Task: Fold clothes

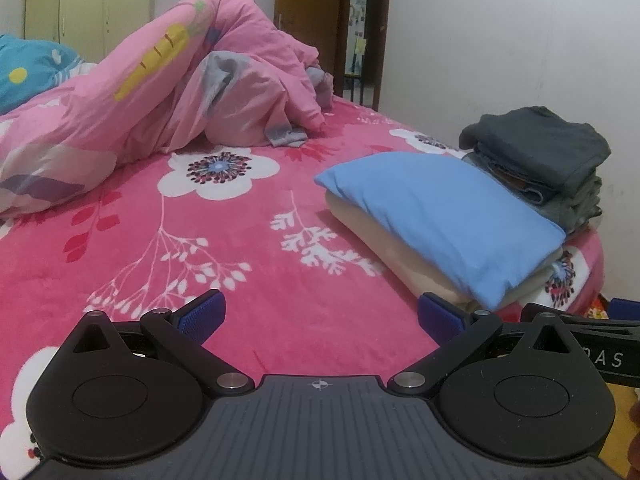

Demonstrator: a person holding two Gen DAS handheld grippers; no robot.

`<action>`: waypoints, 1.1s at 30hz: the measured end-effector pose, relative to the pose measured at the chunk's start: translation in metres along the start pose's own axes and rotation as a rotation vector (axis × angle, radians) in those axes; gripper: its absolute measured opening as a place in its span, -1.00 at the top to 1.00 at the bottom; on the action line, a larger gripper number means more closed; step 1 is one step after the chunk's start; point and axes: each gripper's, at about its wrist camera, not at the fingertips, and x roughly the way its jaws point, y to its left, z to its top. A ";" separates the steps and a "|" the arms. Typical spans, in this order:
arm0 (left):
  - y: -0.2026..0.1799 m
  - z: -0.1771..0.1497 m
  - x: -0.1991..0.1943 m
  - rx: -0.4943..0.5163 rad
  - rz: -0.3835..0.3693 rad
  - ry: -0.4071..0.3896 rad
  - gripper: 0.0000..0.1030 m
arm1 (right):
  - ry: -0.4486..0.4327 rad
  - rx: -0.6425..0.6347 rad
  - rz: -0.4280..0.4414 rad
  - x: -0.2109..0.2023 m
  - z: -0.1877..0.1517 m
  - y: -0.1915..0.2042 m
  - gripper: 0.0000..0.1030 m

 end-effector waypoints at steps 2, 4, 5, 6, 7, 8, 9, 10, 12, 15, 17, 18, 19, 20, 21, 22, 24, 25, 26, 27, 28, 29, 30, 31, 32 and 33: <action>-0.001 -0.001 0.000 0.001 0.003 -0.003 -1.00 | 0.000 -0.004 0.000 0.000 0.000 0.001 -1.00; -0.001 -0.001 0.000 0.001 0.007 -0.005 -1.00 | 0.001 -0.006 0.000 0.001 0.000 0.001 -1.00; 0.000 -0.001 0.000 0.000 0.007 -0.004 -1.00 | 0.003 -0.006 0.000 0.001 0.000 0.001 -1.00; 0.000 -0.001 0.000 -0.002 0.007 -0.003 -1.00 | 0.004 -0.006 0.000 0.001 0.000 0.001 -1.00; 0.000 -0.001 0.001 -0.004 0.007 -0.002 -1.00 | 0.004 -0.006 -0.001 0.001 0.000 0.001 -1.00; 0.000 -0.001 0.001 -0.004 0.008 -0.001 -1.00 | 0.003 -0.005 -0.002 0.001 0.000 0.001 -1.00; 0.000 -0.001 0.001 -0.004 0.008 0.000 -1.00 | 0.003 -0.005 -0.003 0.001 0.000 0.001 -1.00; 0.000 -0.001 0.001 -0.004 0.008 0.002 -1.00 | 0.004 -0.004 -0.005 0.001 -0.001 0.000 -1.00; 0.000 -0.001 0.001 -0.004 0.005 0.005 -1.00 | 0.005 -0.001 -0.006 0.001 -0.001 -0.001 -1.00; -0.001 -0.001 0.001 -0.002 0.004 0.005 -1.00 | 0.006 0.003 -0.009 0.001 -0.002 -0.002 -1.00; 0.000 -0.001 0.000 -0.001 0.004 0.004 -1.00 | 0.007 0.004 -0.009 0.001 -0.002 -0.002 -1.00; 0.000 -0.001 0.000 -0.002 0.003 0.005 -1.00 | 0.007 0.004 -0.009 0.001 -0.002 -0.002 -1.00; 0.000 -0.001 0.000 -0.002 0.003 0.006 -1.00 | 0.007 0.004 -0.009 0.001 -0.002 -0.002 -1.00; 0.000 -0.001 0.000 -0.002 0.003 0.006 -1.00 | 0.006 0.004 -0.009 0.001 -0.002 -0.002 -1.00; 0.000 -0.002 0.000 -0.002 0.002 0.006 -1.00 | 0.006 0.004 -0.009 0.001 -0.002 -0.003 -1.00; 0.000 -0.002 0.000 -0.002 0.001 0.006 -1.00 | 0.006 0.005 -0.010 0.001 -0.003 -0.002 -1.00; 0.000 -0.002 0.000 -0.001 0.001 0.006 -1.00 | 0.008 0.006 -0.010 0.001 -0.003 -0.003 -1.00; 0.000 -0.002 0.000 -0.001 0.000 0.006 -1.00 | 0.008 0.006 -0.011 0.001 -0.003 -0.003 -1.00; 0.000 -0.002 0.000 -0.001 0.000 0.007 -1.00 | 0.008 0.007 -0.011 0.002 -0.003 -0.003 -1.00; -0.001 -0.002 0.000 0.000 0.000 0.007 -1.00 | 0.009 0.007 -0.012 0.002 -0.003 -0.003 -1.00; -0.001 -0.002 0.000 0.000 0.000 0.009 -1.00 | 0.009 0.007 -0.012 0.002 -0.003 -0.003 -1.00; -0.001 -0.002 0.000 0.000 -0.001 0.010 -1.00 | 0.009 0.008 -0.013 0.002 -0.003 -0.003 -1.00; 0.000 -0.002 0.001 -0.001 -0.001 0.011 -1.00 | 0.010 0.008 -0.013 0.002 -0.003 -0.003 -1.00; 0.000 -0.002 0.001 -0.002 -0.001 0.011 -1.00 | 0.010 0.009 -0.015 0.002 -0.003 -0.003 -1.00; 0.000 -0.002 0.001 -0.003 -0.002 0.011 -1.00 | 0.010 0.008 -0.016 0.002 -0.003 -0.003 -1.00; 0.001 -0.002 0.001 -0.004 -0.003 0.012 -1.00 | 0.012 0.008 -0.017 0.003 -0.003 -0.003 -1.00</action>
